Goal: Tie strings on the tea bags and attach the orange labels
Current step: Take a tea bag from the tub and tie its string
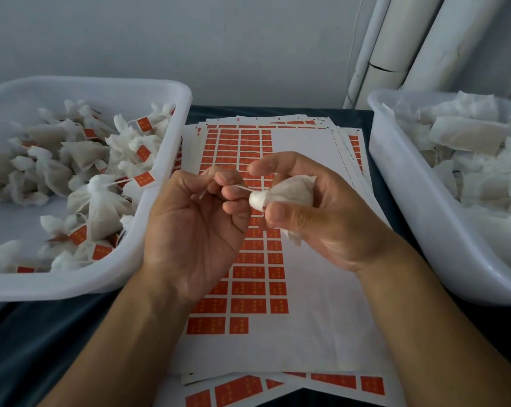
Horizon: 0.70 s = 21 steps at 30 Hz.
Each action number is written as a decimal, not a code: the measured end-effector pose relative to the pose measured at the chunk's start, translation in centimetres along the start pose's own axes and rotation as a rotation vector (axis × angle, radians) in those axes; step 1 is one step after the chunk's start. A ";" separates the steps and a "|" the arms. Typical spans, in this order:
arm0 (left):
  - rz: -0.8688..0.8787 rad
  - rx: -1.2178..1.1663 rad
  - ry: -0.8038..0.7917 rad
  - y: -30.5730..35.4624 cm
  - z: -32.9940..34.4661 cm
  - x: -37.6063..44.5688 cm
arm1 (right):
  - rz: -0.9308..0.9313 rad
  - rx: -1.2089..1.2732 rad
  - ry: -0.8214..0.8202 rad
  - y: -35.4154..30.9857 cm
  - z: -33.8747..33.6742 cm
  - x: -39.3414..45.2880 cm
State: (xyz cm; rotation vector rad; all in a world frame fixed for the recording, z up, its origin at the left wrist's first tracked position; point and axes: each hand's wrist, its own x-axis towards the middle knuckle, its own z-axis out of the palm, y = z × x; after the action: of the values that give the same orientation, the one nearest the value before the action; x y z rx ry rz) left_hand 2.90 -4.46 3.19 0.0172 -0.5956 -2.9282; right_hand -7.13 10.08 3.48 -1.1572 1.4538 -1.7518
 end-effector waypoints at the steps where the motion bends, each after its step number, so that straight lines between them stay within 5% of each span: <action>1: 0.004 0.019 0.011 -0.1 -0.1 0.0 | 0.005 0.018 -0.031 0.0 -0.1 0.0; 14: 0.022 0.064 0.045 -0.2 -0.7 0.3 | 0.035 -0.086 0.008 0.5 -0.8 -0.2; 21: 0.065 0.609 0.373 0.1 -2.0 0.9 | 0.133 -0.345 0.056 0.4 -1.7 -0.5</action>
State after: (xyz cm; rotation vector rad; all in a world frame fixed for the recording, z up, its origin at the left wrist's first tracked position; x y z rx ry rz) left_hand 2.08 -5.44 1.37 0.5785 -1.3404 -2.4658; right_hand -8.40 11.22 2.90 -1.1548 1.8754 -1.4915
